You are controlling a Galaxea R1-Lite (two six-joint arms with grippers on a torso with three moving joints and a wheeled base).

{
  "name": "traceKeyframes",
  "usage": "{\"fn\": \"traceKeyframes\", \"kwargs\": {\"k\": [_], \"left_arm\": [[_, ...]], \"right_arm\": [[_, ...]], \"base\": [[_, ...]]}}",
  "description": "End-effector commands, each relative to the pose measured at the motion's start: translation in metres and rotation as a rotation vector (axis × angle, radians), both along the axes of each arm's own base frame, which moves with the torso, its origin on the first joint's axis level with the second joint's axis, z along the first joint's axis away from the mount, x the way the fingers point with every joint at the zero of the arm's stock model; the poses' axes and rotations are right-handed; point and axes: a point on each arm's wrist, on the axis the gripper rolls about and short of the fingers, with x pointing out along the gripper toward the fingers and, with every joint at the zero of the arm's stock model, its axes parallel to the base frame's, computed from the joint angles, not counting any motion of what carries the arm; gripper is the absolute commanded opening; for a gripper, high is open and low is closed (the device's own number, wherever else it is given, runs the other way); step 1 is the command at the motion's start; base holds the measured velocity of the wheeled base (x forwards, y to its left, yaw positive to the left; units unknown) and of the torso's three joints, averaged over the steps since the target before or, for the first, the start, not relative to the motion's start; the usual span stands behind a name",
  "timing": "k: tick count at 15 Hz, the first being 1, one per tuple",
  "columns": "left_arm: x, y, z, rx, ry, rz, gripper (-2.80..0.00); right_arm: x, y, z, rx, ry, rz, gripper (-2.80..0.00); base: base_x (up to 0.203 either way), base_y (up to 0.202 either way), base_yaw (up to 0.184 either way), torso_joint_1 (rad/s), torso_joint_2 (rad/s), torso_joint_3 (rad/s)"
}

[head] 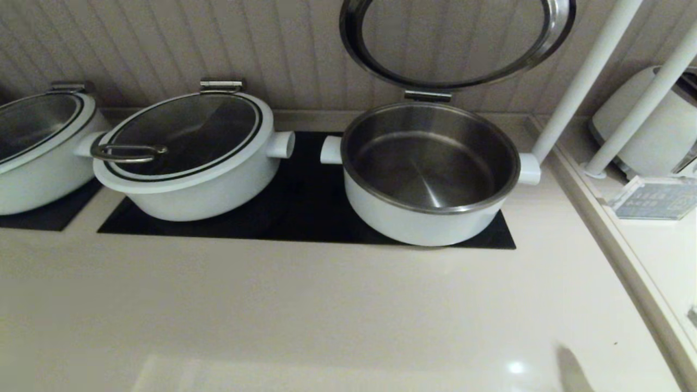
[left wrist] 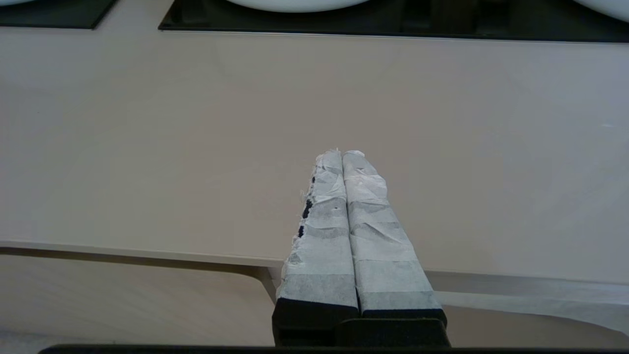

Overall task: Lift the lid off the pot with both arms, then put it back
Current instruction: Close the pot lid

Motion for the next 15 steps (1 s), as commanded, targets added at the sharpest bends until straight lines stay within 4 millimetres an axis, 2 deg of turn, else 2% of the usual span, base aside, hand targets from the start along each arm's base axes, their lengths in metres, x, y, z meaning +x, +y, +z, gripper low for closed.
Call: {"fn": "traceKeyframes", "kwargs": {"k": [1, 3, 6, 9, 11, 15], "left_arm": [[0.0, 0.0, 0.0, 0.0, -0.001, 0.0, -2.8], [0.0, 0.0, 0.0, 0.0, -0.001, 0.0, -2.8], [0.0, 0.0, 0.0, 0.0, 0.0, 0.0, -2.8], [0.0, 0.0, 0.0, 0.0, 0.0, 0.0, -2.8], [0.0, 0.0, 0.0, 0.0, -0.001, 0.0, -2.8], [0.0, 0.0, 0.0, 0.0, -0.001, 0.0, -2.8]], "right_arm": [[-0.017, -0.001, -0.017, -0.008, 0.072, -0.003, -2.8], [-0.03, -0.003, -0.036, -0.029, 0.195, -0.069, -2.8], [-0.055, -0.003, -0.051, -0.022, 0.157, -0.05, -2.8], [-0.069, -0.003, -0.06, -0.013, 0.074, -0.039, -2.8], [-0.074, -0.003, -0.061, -0.003, -0.015, -0.055, -2.8], [-0.074, -0.003, -0.062, 0.041, -0.02, -0.071, -2.8]], "base": [[0.0, 0.0, 0.0, 0.0, 0.0, 0.0], [0.0, 0.0, 0.0, 0.0, 0.0, 0.0], [0.0, 0.0, 0.0, 0.0, 0.0, 0.0], [0.0, 0.0, 0.0, 0.0, 0.0, 0.0], [0.0, 0.0, 0.0, 0.0, 0.0, 0.0], [0.0, 0.0, 0.0, 0.0, 0.0, 0.0]]}}
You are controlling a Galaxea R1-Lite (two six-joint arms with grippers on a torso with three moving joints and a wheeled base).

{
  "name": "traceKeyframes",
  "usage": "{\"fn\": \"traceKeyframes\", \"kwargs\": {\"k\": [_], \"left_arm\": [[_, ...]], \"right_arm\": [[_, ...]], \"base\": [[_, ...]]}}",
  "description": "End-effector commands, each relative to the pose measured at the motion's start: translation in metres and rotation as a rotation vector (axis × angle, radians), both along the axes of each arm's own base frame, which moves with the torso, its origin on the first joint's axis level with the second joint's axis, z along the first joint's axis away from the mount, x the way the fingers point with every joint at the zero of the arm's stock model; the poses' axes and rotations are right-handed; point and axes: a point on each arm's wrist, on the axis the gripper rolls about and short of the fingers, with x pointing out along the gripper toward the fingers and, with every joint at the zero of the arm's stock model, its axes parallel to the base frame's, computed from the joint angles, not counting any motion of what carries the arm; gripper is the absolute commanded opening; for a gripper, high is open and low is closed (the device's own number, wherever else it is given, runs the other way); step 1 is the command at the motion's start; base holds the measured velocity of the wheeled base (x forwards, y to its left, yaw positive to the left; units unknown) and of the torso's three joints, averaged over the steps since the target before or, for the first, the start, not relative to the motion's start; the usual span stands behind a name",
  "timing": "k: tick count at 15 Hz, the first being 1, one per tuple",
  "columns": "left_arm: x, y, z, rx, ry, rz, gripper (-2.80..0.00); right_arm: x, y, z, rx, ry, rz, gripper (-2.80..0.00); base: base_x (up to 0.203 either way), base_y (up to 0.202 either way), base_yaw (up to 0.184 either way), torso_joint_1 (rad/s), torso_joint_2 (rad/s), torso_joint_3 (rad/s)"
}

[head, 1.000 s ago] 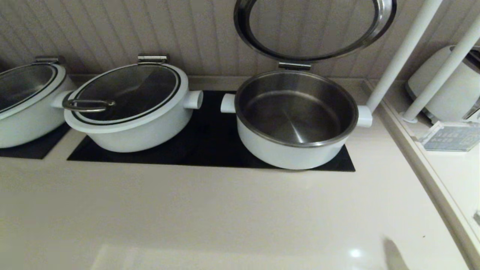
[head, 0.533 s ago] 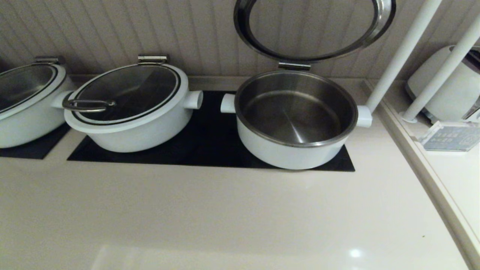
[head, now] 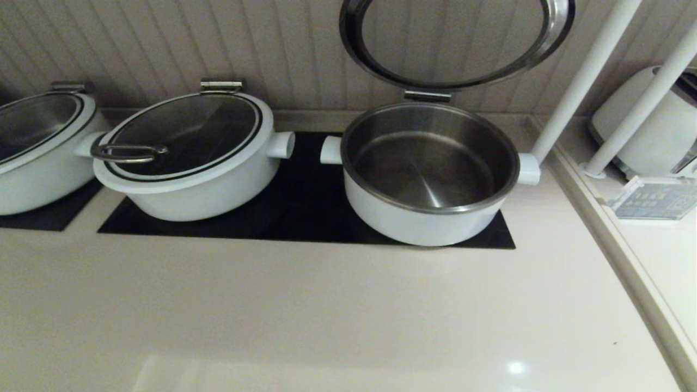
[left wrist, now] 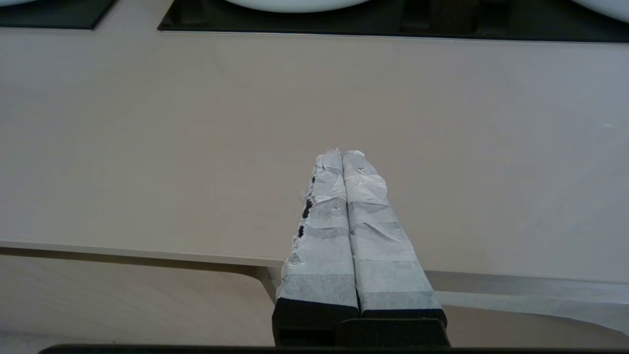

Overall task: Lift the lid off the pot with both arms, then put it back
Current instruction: Close the pot lid

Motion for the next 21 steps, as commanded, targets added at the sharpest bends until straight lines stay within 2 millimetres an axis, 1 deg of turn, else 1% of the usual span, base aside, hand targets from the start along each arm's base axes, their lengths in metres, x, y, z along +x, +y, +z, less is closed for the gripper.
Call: {"fn": "traceKeyframes", "kwargs": {"k": [1, 21], "left_arm": [[0.0, 0.0, 0.0001, -0.001, -0.001, 0.002, -2.8], [0.0, 0.0, 0.0001, -0.001, -0.001, 0.001, -2.8]], "right_arm": [[-0.0008, 0.0, -0.0005, 0.0, -0.011, 0.0, -2.8], [-0.0008, -0.0003, -0.0003, 0.035, -0.013, -0.011, -2.8]], "base": [[0.0, 0.0, 0.0, 0.0, 0.0, 0.0], [0.0, 0.0, 0.0, 0.0, 0.0, 0.0]]}}
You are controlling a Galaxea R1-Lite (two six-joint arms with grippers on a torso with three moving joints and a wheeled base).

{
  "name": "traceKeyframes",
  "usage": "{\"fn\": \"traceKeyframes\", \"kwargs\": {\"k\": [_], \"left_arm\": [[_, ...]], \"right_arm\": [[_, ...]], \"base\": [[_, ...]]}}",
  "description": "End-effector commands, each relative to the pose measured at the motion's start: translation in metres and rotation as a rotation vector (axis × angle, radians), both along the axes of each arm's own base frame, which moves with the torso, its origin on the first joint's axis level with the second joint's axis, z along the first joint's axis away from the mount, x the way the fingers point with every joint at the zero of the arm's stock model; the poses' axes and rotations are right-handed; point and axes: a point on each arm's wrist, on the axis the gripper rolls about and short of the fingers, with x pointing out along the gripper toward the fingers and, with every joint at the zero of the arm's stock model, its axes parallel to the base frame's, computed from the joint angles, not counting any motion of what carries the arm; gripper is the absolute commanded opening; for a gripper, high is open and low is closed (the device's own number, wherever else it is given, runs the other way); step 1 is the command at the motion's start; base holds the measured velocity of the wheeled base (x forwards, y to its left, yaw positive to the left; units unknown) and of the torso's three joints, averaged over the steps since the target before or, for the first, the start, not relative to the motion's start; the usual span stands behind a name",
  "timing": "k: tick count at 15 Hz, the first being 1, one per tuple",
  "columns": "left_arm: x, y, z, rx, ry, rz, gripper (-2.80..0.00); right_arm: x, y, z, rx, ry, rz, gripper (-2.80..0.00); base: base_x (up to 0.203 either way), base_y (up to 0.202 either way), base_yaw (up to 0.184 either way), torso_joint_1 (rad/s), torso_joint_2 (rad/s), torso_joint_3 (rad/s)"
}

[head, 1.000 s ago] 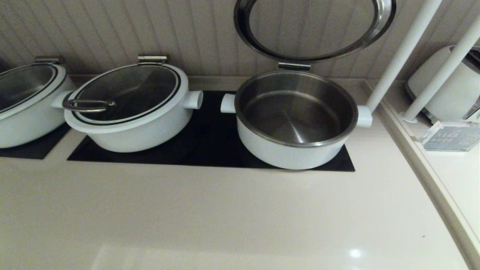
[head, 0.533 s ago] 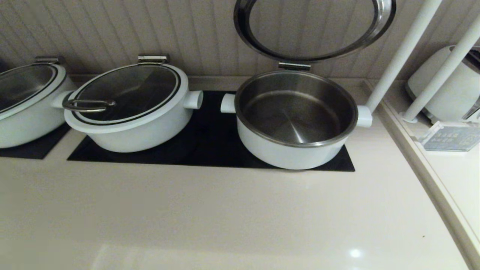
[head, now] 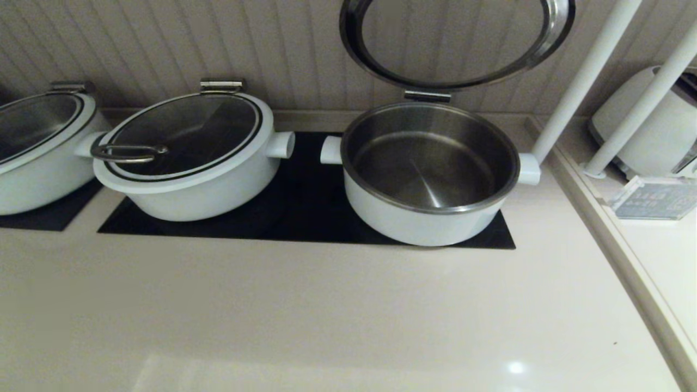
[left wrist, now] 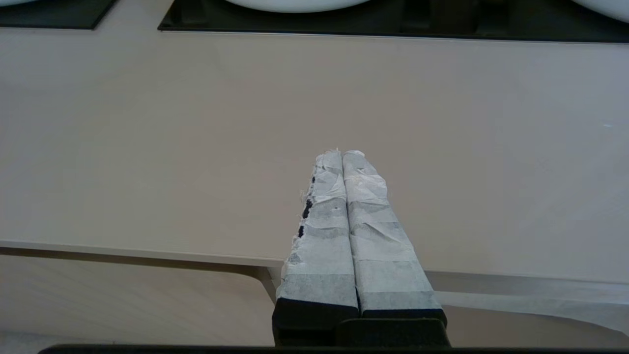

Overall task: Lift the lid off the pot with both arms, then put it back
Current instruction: Close the pot lid

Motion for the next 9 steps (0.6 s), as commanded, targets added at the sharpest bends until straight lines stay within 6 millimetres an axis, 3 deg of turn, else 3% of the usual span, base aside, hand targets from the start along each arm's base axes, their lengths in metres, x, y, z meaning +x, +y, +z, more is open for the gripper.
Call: {"fn": "traceKeyframes", "kwargs": {"k": [1, 9], "left_arm": [[0.0, 0.0, 0.0, 0.0, -0.001, 0.001, -2.8], [0.0001, 0.0, 0.0001, 0.0, 0.001, 0.001, -2.8]], "right_arm": [[0.0001, -0.0001, 0.0001, 0.0, 0.002, -0.004, -2.8], [0.0001, 0.0005, 0.0001, -0.036, 0.001, 0.021, -2.8]], "base": [[0.0, 0.0, 0.0, 0.0, 0.0, 0.0], [0.0, 0.0, 0.0, 0.0, 0.0, 0.0]]}}
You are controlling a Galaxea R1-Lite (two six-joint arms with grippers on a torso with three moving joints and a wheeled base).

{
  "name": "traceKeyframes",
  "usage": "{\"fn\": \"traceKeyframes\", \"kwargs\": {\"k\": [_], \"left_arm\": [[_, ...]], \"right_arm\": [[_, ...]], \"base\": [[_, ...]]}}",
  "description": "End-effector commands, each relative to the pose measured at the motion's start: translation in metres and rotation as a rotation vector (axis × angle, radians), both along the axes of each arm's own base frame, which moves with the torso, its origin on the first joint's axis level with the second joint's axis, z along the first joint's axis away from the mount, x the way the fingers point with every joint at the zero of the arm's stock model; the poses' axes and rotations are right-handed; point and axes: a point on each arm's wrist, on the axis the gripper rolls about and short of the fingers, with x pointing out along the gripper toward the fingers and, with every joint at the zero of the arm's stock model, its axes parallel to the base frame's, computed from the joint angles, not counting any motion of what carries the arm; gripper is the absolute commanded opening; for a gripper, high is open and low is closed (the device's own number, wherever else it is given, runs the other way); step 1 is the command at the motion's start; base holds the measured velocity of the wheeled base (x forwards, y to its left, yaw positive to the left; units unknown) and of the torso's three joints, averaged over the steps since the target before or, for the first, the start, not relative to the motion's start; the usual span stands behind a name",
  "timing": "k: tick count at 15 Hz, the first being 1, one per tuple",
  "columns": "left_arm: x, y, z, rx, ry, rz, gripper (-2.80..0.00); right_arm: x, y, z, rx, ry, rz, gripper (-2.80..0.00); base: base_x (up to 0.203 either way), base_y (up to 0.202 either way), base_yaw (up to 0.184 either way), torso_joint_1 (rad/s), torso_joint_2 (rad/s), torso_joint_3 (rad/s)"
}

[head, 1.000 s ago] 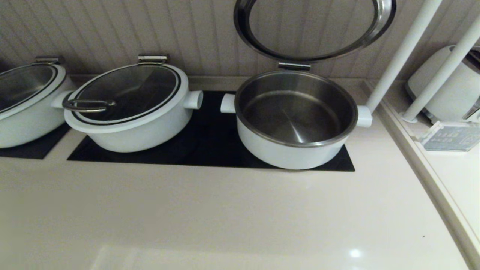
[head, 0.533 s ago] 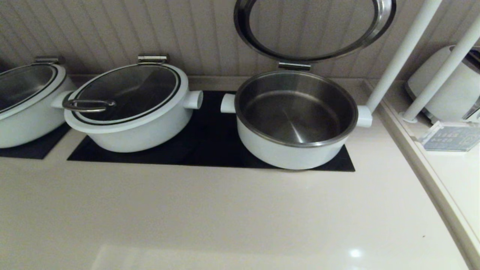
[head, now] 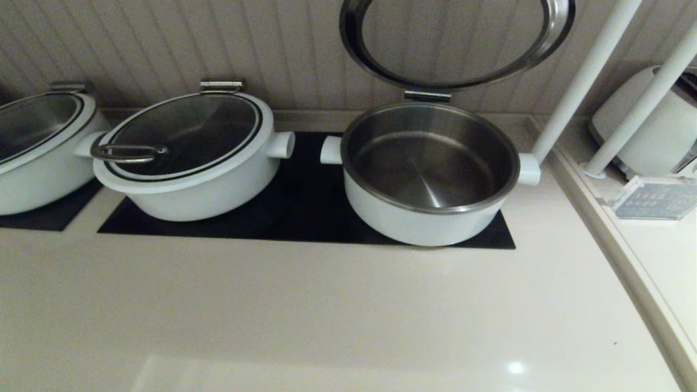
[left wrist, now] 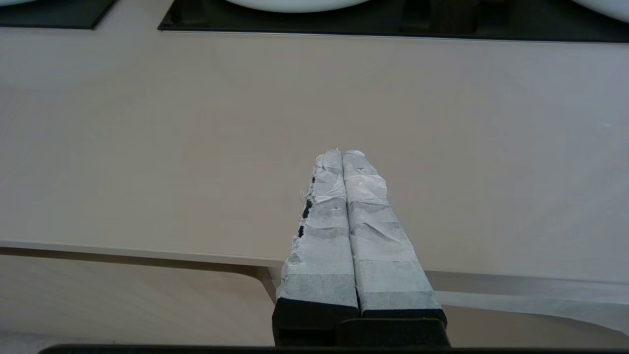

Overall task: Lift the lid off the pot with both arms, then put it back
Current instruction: Close the pot lid

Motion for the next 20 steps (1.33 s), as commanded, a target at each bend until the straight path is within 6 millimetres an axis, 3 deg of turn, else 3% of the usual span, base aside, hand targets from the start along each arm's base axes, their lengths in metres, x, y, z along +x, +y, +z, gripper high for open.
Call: {"fn": "traceKeyframes", "kwargs": {"k": [1, 6, 11, 14, 17, 20], "left_arm": [[0.0, 0.0, 0.0, 0.0, -0.001, 0.001, -2.8], [0.0, 0.0, 0.0, 0.0, -0.001, 0.001, -2.8], [0.0, 0.0, 0.0, 0.0, -0.001, 0.001, -2.8], [0.0, 0.0, 0.0, 0.0, -0.001, 0.001, -2.8], [0.0, 0.0, 0.0, 0.0, -0.001, 0.001, -2.8], [0.0, 0.0, 0.0, 0.0, -0.001, 0.001, -2.8]], "right_arm": [[0.0, 0.0, 0.0, 0.0, -0.001, 0.0, -2.8], [-0.006, 0.0, 0.024, -0.002, -0.122, 0.022, -2.8], [-0.023, 0.002, 0.063, -0.006, -0.154, 0.08, -2.8], [-0.02, 0.002, 0.095, -0.005, -0.141, 0.087, -2.8], [-0.003, 0.001, 0.128, -0.001, -0.115, 0.104, -2.8], [0.043, 0.003, 0.17, 0.002, -0.095, 0.112, -2.8]], "base": [[0.0, 0.0, 0.0, 0.0, 0.0, 0.0], [0.0, 0.0, 0.0, 0.0, 0.0, 0.0], [0.0, 0.0, 0.0, 0.0, 0.0, 0.0], [0.0, 0.0, 0.0, 0.0, 0.0, 0.0], [0.0, 0.0, 0.0, 0.0, 0.0, 0.0], [0.0, 0.0, 0.0, 0.0, 0.0, 0.0]]}}
